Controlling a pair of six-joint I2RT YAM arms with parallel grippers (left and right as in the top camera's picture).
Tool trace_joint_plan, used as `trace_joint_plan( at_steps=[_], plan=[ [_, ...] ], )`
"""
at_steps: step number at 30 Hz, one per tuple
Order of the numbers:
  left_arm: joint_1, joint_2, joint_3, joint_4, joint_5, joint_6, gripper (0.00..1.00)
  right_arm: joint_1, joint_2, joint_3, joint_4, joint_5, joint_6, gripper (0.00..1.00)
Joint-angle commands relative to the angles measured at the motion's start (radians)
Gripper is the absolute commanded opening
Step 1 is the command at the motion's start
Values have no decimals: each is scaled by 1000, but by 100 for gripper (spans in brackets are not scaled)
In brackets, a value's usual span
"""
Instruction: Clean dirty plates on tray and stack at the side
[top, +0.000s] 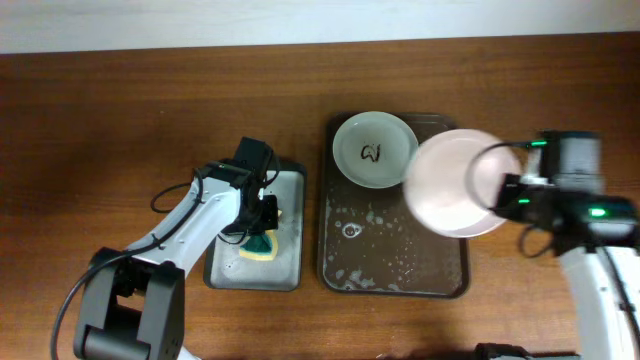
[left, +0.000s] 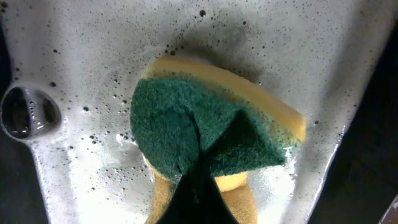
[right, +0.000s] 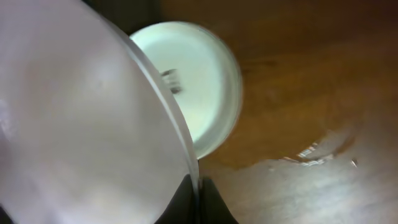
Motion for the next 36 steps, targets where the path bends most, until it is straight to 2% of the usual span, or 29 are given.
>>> trace_joint_plan(
  at_steps=[1, 3, 7, 13, 17, 18, 19, 20, 22, 24, 26, 29, 30, 33, 36],
  plan=[
    [5, -8, -3, 0, 11, 12, 0, -280, 38, 22, 28, -156, -42, 4],
    [5, -8, -3, -1, 11, 12, 0, -439, 107, 21, 69, -168, -8, 4],
    [5, -8, -3, -1, 19, 12, 0, -589, 270, 21, 153, -169, 113, 4],
    [5, -8, -3, -1, 19, 12, 0, -672, 495, 21, 283, -186, 121, 4],
    [5, -8, -3, -1, 19, 12, 0, -680, 584, 22, 291, -126, 121, 4],
    [5, -8, -3, -1, 19, 12, 0, -680, 585, 22, 291, -133, 121, 6],
    [5, -8, -3, -1, 19, 12, 0, -680, 581, 27, 291, -166, 119, 15],
    [5, -8, -3, -1, 19, 12, 0, -679, 577, 35, 289, -209, 105, 30],
    [5, -8, -3, -1, 19, 12, 0, -659, 544, 73, 285, -397, 18, 40],
    [5, -8, -3, -1, 19, 12, 0, -617, 499, 96, 260, -497, -51, 45],
    [5, -8, -3, -1, 19, 12, 0, -544, 449, 99, 224, -506, -118, 47],
    [5, -8, -3, -1, 18, 12, 0, -401, 428, 98, 167, -378, -132, 51],
    [5, -8, -3, -1, 18, 12, 0, -359, 434, 91, 164, -309, -132, 56],
    [5, -8, -3, -1, 18, 12, 0, -217, 495, 52, 177, -42, -123, 57],
    [5, -8, -3, -1, 18, 12, 0, -188, 565, 45, 200, -12, -122, 56]
  ],
)
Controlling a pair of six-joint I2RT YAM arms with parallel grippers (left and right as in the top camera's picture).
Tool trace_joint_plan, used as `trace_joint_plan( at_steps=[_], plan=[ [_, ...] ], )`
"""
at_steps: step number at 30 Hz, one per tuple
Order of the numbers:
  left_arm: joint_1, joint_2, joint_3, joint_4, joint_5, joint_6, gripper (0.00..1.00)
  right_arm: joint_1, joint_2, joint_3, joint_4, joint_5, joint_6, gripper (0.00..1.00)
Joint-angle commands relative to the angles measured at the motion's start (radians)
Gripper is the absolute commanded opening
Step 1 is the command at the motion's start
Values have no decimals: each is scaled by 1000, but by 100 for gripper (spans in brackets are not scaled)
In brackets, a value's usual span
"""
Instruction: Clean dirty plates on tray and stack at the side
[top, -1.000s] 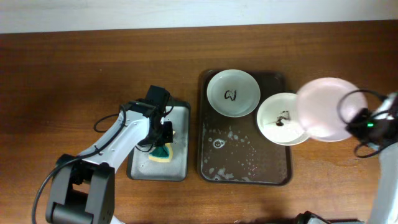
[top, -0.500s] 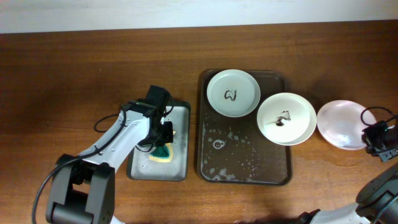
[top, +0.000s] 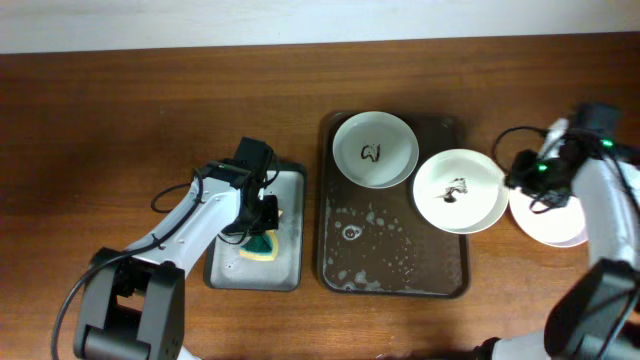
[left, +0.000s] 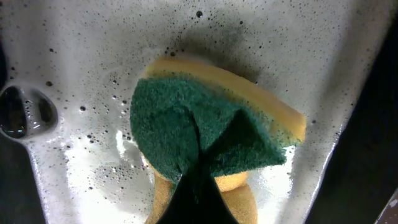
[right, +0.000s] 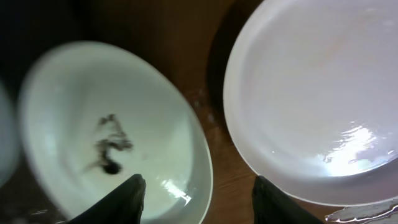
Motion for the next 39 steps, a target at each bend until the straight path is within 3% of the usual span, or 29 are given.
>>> trace_joint_plan(
  at_steps=[1, 9, 11, 12, 13, 21, 27, 30, 34, 35, 37, 39],
  plan=[
    [5, -8, -3, -1, 11, 12, 0, 12, 76, -19, 19, 133, -11, 56],
    [5, -8, -3, 10, 10, 13, 0, 8, 92, -109, 142, -38, -12, 46],
    [5, -8, -3, 9, 11, 13, 0, 0, 92, -137, 159, -37, -12, 17],
    [5, -8, -3, 8, 11, 13, 0, -4, 92, -135, 156, -38, -12, 7],
    [5, -8, -3, 7, 11, 13, 0, -14, 80, -126, 136, -38, -11, 4],
    [5, -8, -3, 7, 11, 13, 0, -2, -122, -60, -53, -106, -13, 4],
    [5, -8, -3, 6, 11, 12, 0, 160, -167, -101, -204, -106, 40, 4],
    [5, -8, -3, 6, 11, 12, 0, 246, -167, -204, -147, -105, 153, 4],
    [5, -8, -3, 6, 11, 13, 0, 348, -167, -394, 51, -67, 333, 4],
    [5, -8, -3, 6, 11, 13, 0, 356, -167, -409, 73, -66, 341, 5],
    [5, -8, -3, 6, 11, 13, 0, 356, -171, -386, 77, -62, 283, 31],
    [5, -8, -3, 7, 11, 13, 0, 355, -188, -331, 43, -60, 194, 35]
  ],
)
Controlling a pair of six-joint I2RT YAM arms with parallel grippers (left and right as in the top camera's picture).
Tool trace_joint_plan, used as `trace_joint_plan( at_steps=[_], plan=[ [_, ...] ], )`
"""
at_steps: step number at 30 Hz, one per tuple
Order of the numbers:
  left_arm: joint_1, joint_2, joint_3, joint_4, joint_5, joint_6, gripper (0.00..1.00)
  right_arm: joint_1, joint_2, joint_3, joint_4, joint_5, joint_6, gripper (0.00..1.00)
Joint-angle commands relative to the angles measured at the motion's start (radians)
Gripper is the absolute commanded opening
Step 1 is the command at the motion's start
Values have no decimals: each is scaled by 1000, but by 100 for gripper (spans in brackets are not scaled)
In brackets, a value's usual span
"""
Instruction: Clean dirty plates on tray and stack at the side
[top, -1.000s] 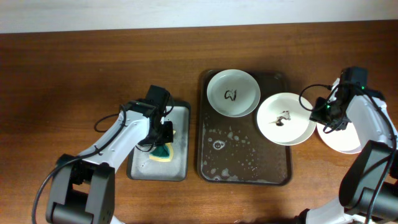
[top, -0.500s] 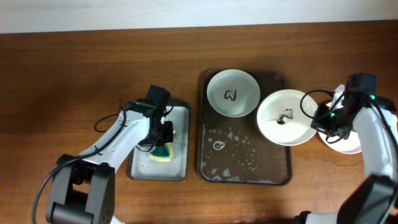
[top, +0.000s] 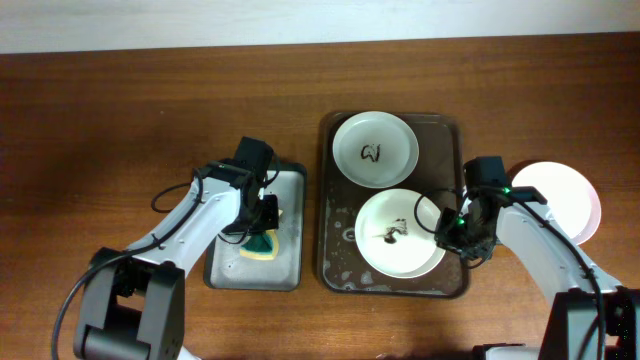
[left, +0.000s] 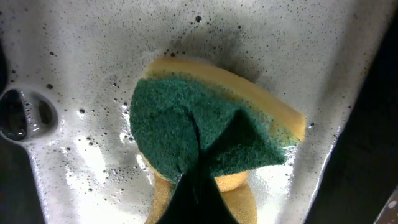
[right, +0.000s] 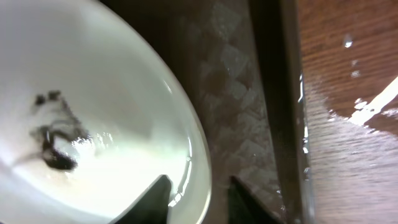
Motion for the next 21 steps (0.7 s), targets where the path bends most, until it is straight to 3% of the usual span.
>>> trace_joint_plan(
  at_steps=[1, 5, 7, 10, 12, 14, 17, 21],
  plan=[
    [5, -8, -3, 6, 7, 13, 0, 5, -51, 120, -58, 16, -118, 37],
    [5, -8, -27, 66, -53, 13, 2, 6, -141, 264, -158, 16, -204, 39],
    [5, -8, -77, 135, -49, 12, 20, 6, -180, 296, -185, 16, -221, 40],
    [5, -7, -186, 263, -35, 12, 24, 6, -234, 300, -211, 16, -221, 41],
    [5, -7, -232, 311, -26, 12, 18, 6, -243, 300, -227, 16, -221, 41],
    [5, -8, -237, 312, -20, 12, 0, 6, -243, 300, -234, 16, -221, 41],
    [9, -9, -205, 280, 15, 13, 0, 6, -243, 300, -238, 15, -221, 41],
    [24, -32, -41, 98, 63, 13, 0, 6, -243, 300, -249, 16, -221, 41]
  ],
)
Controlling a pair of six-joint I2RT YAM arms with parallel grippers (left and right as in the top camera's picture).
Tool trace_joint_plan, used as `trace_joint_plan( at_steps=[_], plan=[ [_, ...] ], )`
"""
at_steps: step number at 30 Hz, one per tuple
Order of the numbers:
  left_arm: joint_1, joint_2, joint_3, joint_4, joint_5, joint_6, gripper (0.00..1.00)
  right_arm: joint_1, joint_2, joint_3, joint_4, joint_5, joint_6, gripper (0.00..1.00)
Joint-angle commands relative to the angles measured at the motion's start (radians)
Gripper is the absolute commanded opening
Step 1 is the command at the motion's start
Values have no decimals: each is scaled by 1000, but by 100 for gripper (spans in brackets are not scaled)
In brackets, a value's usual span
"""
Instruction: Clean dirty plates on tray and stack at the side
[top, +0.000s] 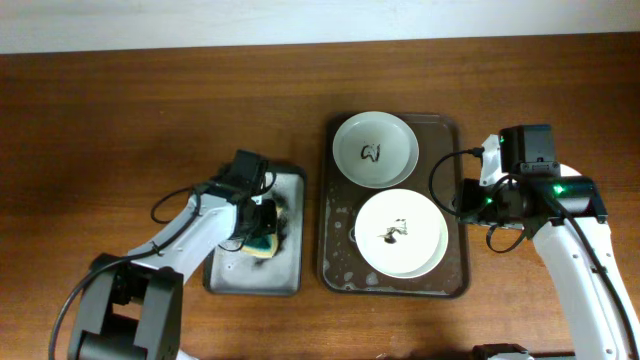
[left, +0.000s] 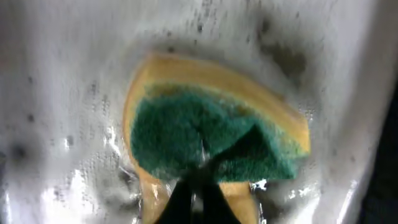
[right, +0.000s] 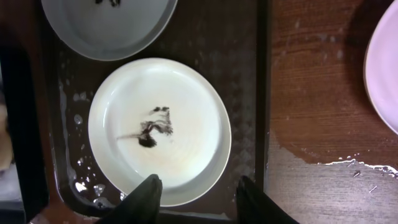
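Two stained white plates lie on the dark tray (top: 327, 200): one at the back (top: 375, 148), one at the front (top: 402, 233) (right: 159, 130). My right gripper (right: 198, 186) hangs open above the front plate's near rim, holding nothing; overhead it is at the tray's right edge (top: 470, 205). A clean pinkish plate (right: 385, 71) rests on the table right of the tray, hidden under the arm in the overhead view. My left gripper (left: 196, 186) is shut on a green-and-yellow sponge (left: 205, 137) (top: 262, 243) in the soapy metal pan (top: 225, 275).
A puddle of water (right: 323, 146) wets the wooden table between the tray and the pink plate. Foam and droplets cover the tray's front left part (top: 345, 265). The pan stands just left of the tray.
My right gripper, then low at the front plate's right rim, is now raised higher above the tray and still open. The left gripper with the sponge has shifted a little in the pan.
First my right gripper held the pink plate over the tray's right side. Then that plate lay on the table to the right, the gripper open beside a dirty plate. That plate then sat at the tray's front middle; now the gripper stands above it. The left gripper kept the sponge.
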Motion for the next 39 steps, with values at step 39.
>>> trace_joint_plan(
  at_steps=[39],
  plan=[
    [-334, 101, 472, -94, 265, -106, 0, -127, 561, -116, 214, -173, -114, 7]
  ],
)
